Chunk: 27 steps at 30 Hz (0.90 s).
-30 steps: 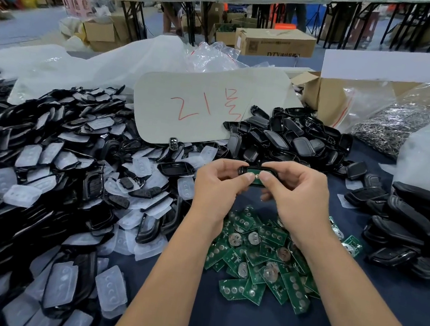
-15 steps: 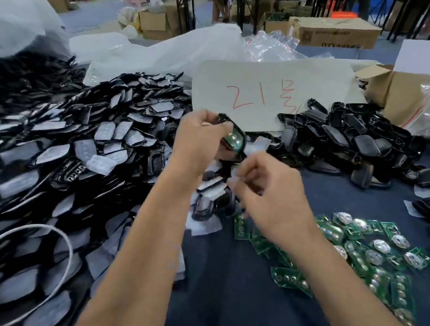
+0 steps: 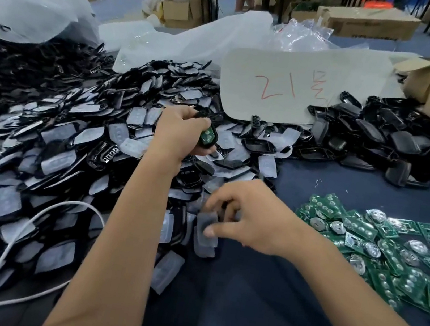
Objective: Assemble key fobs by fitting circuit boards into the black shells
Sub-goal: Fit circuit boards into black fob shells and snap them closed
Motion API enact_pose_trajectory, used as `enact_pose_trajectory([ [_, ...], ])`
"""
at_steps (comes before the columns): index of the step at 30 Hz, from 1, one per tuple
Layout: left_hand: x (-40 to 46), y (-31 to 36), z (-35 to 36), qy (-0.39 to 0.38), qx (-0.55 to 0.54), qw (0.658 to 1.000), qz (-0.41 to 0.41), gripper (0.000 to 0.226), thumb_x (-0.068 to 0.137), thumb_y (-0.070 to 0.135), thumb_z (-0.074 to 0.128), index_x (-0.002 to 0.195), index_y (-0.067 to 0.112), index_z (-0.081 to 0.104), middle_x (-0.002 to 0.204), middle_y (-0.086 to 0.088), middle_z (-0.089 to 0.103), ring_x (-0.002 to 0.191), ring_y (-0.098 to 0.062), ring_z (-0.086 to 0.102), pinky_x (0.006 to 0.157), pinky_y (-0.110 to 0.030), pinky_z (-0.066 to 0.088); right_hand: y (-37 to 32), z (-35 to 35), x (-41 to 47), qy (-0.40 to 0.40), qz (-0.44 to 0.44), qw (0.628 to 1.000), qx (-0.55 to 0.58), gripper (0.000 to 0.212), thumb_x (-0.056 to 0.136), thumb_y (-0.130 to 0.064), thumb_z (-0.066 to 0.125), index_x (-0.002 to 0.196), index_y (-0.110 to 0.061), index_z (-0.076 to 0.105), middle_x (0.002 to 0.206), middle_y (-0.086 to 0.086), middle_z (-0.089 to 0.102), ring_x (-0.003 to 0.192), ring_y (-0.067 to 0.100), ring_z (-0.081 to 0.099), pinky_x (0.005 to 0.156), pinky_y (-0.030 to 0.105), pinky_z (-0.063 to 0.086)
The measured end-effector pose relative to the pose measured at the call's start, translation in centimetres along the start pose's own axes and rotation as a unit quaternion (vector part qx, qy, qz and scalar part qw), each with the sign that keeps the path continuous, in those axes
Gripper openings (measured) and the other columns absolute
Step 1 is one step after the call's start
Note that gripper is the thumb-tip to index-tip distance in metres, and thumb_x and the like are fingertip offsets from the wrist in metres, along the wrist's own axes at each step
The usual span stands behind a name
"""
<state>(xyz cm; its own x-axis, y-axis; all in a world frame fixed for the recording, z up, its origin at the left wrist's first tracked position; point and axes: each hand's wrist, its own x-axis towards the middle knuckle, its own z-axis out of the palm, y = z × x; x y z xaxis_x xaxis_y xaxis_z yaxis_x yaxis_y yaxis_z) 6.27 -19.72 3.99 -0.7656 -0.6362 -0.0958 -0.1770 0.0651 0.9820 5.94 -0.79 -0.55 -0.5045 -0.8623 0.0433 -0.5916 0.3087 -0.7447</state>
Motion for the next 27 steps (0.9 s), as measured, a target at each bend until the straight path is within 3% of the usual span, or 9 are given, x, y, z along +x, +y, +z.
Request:
enact_pose_trajectory([
  [3,0.1,0.1,0.4,0.000,-0.006,1.000,0.000,0.011,0.099,0.008,0.065,0.090,0.008,0.060,0.109,-0.024,0.064,0.052,-0.025,0.072,0.051,-0.029,0.060,0.5,0.1,-0.2,0.026,-0.015,0.998,0.052,0.009,0.083,-0.017,0.088,0.085,-0.019,0.080,0.077,-0.013,0.069,0.068,0.007,0.063,0.066,0.025,0.055],
  [7,0.2,0.3,0.9,-0.004,0.002,1.000,0.012,0.014,0.099,0.009,0.065,0.087,0.011,0.059,0.110,-0.025,0.067,0.054,-0.026,0.072,0.051,-0.032,0.061,1.3,-0.7,-0.4,0.119,0.027,0.974,0.189,0.011,0.090,-0.016,0.081,0.081,-0.016,0.074,0.066,-0.005,0.069,0.051,0.004,0.058,0.050,0.024,0.048],
  [11,0.1,0.4,1.1,-0.004,0.002,1.000,0.009,0.012,0.099,0.009,0.065,0.089,0.012,0.059,0.102,-0.020,0.066,0.055,-0.027,0.073,0.050,-0.030,0.060,1.9,-1.4,-0.2,0.330,0.065,0.942,0.003,0.019,0.084,-0.025,0.084,0.088,-0.022,0.066,0.075,-0.008,0.064,0.062,0.007,0.056,0.062,0.020,0.043],
  [13,0.0,0.2,1.4,-0.009,0.000,1.000,0.012,0.012,0.099,0.008,0.064,0.089,0.010,0.059,0.098,-0.017,0.064,0.053,-0.026,0.072,0.048,-0.027,0.059,1.0,-1.3,-0.3,0.283,0.014,0.957,-0.055,0.021,0.084,-0.029,0.085,0.084,-0.022,0.065,0.070,-0.011,0.060,0.061,0.005,0.053,0.060,0.021,0.040],
  [15,-0.1,0.1,1.7,-0.009,-0.002,1.000,0.012,0.013,0.099,0.007,0.065,0.088,0.009,0.059,0.096,-0.017,0.064,0.056,-0.027,0.072,0.047,-0.026,0.058,-0.4,-0.8,-0.2,0.154,-0.003,0.986,-0.069,0.029,0.087,-0.039,0.082,0.073,-0.020,0.066,0.060,-0.008,0.058,0.057,0.011,0.053,0.055,0.025,0.041],
  [18,-0.1,-0.2,1.9,-0.009,0.002,1.000,0.003,0.015,0.098,0.002,0.063,0.086,0.010,0.059,0.106,-0.021,0.063,0.078,-0.037,0.075,0.052,-0.026,0.059,-2.8,0.9,-0.3,0.039,-0.009,0.983,-0.178,0.049,0.086,-0.059,0.074,0.069,-0.016,0.057,0.058,-0.007,0.050,0.056,0.017,0.049,0.056,0.034,0.044],
  [23,0.1,-0.1,1.6,-0.006,0.023,1.000,0.002,0.023,0.094,-0.006,0.058,0.090,0.016,0.058,0.115,-0.018,0.061,0.072,-0.033,0.075,0.055,-0.027,0.060,-5.3,2.7,-0.9,-0.017,-0.010,0.948,-0.318,0.053,0.086,-0.069,0.069,0.092,-0.017,0.063,0.092,0.008,0.062,0.077,0.031,0.060,0.062,0.036,0.040],
  [25,0.2,0.0,1.5,-0.005,0.021,1.000,-0.004,0.020,0.094,-0.005,0.060,0.097,0.015,0.058,0.116,-0.018,0.062,0.067,-0.031,0.075,0.056,-0.027,0.061,-6.1,2.3,-0.8,-0.026,0.011,0.944,-0.329,0.050,0.089,-0.061,0.071,0.098,-0.013,0.063,0.096,0.010,0.060,0.074,0.030,0.052,0.063,0.035,0.038],
  [27,0.2,0.0,1.5,-0.005,0.014,1.000,-0.005,0.019,0.093,-0.005,0.061,0.101,0.012,0.059,0.117,-0.020,0.062,0.072,-0.032,0.071,0.055,-0.026,0.060,-6.4,1.7,-0.7,-0.039,0.030,0.941,-0.335,0.039,0.091,-0.047,0.075,0.086,-0.012,0.056,0.087,0.008,0.047,0.069,0.027,0.047,0.060,0.032,0.037],
])
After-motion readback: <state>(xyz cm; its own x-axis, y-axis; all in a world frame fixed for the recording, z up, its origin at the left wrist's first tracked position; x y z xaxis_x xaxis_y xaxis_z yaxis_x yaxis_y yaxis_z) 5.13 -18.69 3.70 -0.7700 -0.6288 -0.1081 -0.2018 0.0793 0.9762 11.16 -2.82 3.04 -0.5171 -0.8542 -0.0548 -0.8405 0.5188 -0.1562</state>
